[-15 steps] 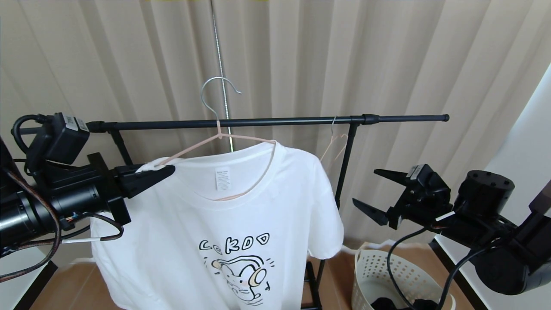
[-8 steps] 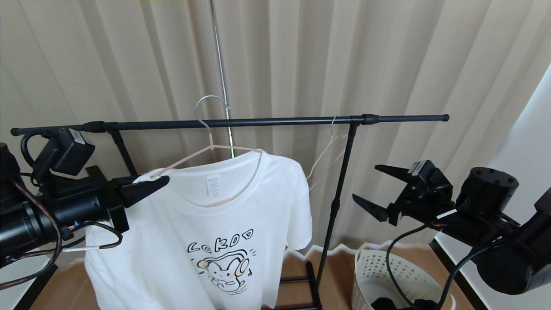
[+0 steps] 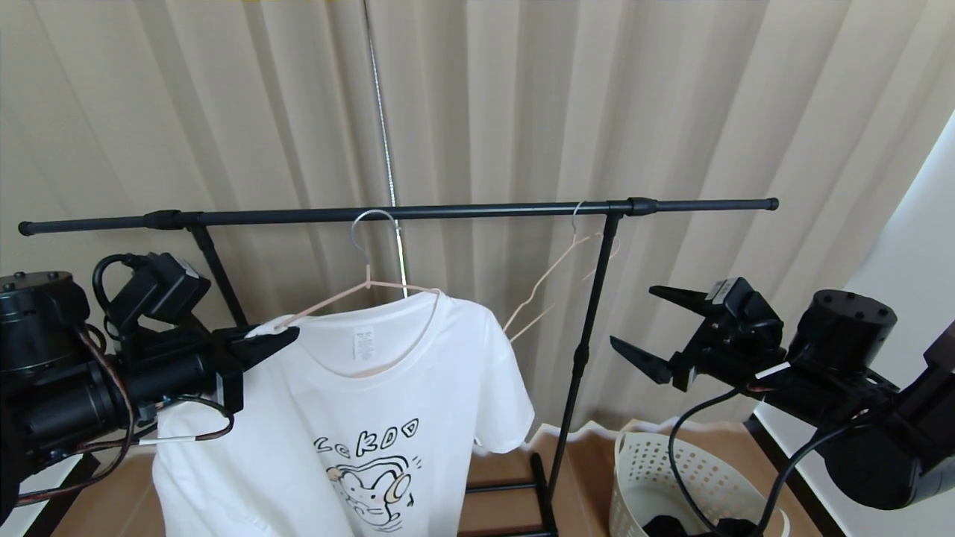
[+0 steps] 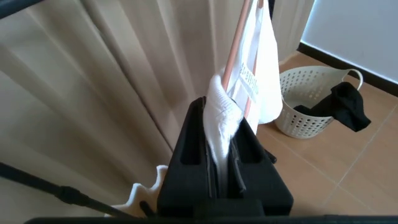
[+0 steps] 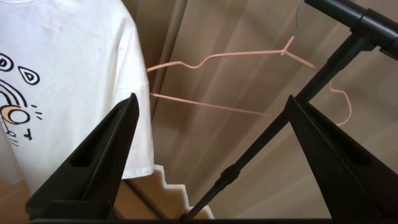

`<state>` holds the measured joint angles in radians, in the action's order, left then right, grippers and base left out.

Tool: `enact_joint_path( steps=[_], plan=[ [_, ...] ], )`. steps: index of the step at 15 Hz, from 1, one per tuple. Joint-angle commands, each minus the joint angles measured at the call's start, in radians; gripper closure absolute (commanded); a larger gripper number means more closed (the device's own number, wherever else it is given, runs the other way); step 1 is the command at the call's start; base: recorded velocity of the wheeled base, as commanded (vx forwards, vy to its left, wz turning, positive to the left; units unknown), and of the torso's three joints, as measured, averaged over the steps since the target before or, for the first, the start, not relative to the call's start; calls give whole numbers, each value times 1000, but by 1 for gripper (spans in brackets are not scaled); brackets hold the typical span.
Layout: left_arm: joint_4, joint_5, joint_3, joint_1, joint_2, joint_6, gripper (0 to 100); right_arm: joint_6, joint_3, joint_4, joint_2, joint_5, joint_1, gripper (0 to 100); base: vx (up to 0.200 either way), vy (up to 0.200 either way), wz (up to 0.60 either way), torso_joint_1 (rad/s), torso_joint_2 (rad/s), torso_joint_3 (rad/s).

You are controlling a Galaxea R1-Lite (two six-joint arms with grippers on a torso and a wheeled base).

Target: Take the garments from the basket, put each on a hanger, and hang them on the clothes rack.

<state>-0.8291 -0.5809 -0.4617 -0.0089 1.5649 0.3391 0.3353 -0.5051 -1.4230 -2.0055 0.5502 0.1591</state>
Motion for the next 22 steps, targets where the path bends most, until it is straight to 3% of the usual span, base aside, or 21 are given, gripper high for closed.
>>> enact_joint_path(
  steps=[1, 8, 13, 16, 22],
  plan=[
    [-1, 30, -11, 0, 60, 1, 100, 1, 0, -1, -2, 0, 0, 0, 0, 0, 0, 0, 0, 0],
    [-2, 124, -172, -13, 185, -75, 100, 1, 0, -2, -15, 0, 0, 0, 0, 0, 0, 0, 0, 0],
    [-2, 130, -120, -2, 213, -19, 100, 2, 0, -2, -15, 0, 0, 0, 0, 0, 0, 0, 0, 0],
    [-2, 180, -133, -5, 225, -5, 100, 2, 2, -2, -15, 0, 0, 0, 0, 0, 0, 0, 0, 0],
    [-2, 188, -245, -42, 290, -88, 100, 2, 3, -2, -15, -1, 0, 0, 0, 0, 0, 0, 0, 0]
  ],
)
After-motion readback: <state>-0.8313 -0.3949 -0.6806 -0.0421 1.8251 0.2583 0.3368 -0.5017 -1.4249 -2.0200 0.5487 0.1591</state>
